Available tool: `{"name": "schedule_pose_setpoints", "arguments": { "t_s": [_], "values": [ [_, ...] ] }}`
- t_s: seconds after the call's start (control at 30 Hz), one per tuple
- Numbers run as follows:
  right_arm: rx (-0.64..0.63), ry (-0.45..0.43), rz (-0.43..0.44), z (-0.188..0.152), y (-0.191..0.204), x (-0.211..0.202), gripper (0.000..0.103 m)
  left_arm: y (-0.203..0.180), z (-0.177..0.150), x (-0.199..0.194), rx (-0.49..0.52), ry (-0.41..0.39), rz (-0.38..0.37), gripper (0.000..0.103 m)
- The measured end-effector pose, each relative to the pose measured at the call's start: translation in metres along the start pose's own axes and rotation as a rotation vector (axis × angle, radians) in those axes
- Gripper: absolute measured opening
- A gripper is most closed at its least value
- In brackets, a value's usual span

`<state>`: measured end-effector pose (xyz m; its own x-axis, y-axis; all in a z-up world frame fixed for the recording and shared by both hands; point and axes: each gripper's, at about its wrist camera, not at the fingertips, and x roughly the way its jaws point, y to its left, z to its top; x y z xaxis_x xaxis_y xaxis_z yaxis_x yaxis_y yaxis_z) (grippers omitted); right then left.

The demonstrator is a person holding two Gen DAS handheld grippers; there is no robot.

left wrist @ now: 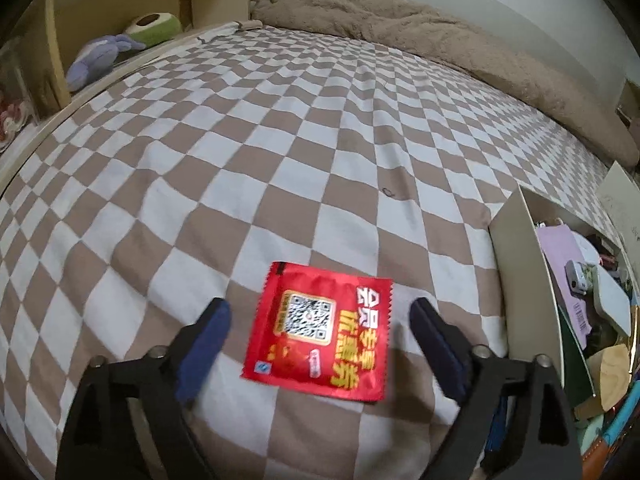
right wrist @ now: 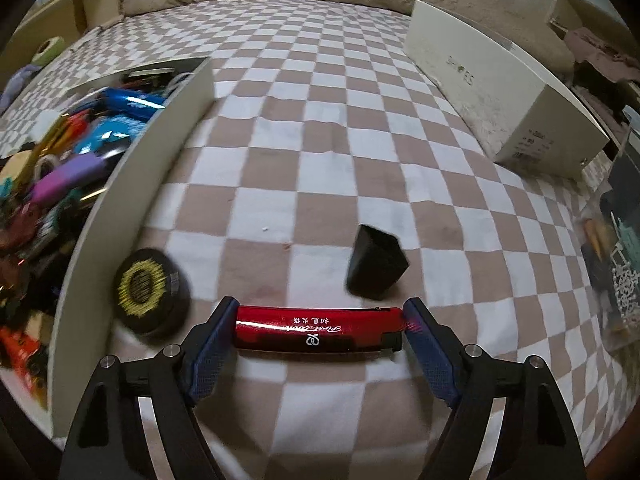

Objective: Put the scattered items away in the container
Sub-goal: 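Lift the red packet with the left gripper while the right lifts the red lighter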

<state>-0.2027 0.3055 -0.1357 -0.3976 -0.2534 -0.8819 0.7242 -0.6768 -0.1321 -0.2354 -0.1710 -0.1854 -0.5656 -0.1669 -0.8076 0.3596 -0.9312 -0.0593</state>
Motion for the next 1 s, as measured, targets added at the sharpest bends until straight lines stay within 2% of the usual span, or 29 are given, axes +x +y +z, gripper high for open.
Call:
{"name": "schedule_pose_setpoints", "arguments": {
  "t_s": [0.07, 0.27, 0.37, 0.63, 0.73, 1.0],
  "values": [
    [0.002, -0.015, 0.02, -0.004, 0.003, -0.009, 0.083, -0.006, 0.0, 0.004, 0.028, 0.014, 0.016, 0.103],
    [0.076, -0.067, 0.071, -0.012, 0.001, -0.037, 0.083, -0.015, 0.0, 0.012, 0.073, 0.047, 0.077, 0.102],
    [0.099, -0.1, 0.1, -0.011, 0.004, -0.052, 0.083, -0.014, 0.0, 0.012, 0.069, 0.049, 0.075, 0.099],
    [0.126, -0.178, 0.185, 0.001, 0.018, -0.084, 0.083, -0.02, -0.001, 0.002, 0.076, 0.028, 0.068, 0.056],
    [0.139, -0.194, 0.214, 0.002, 0.02, -0.091, 0.083, -0.021, -0.001, -0.001, 0.075, 0.02, 0.064, 0.046],
    [0.15, -0.235, 0.234, 0.007, 0.025, -0.104, 0.083, -0.016, -0.001, -0.008, 0.048, 0.001, 0.021, 0.026]
  ]
}}
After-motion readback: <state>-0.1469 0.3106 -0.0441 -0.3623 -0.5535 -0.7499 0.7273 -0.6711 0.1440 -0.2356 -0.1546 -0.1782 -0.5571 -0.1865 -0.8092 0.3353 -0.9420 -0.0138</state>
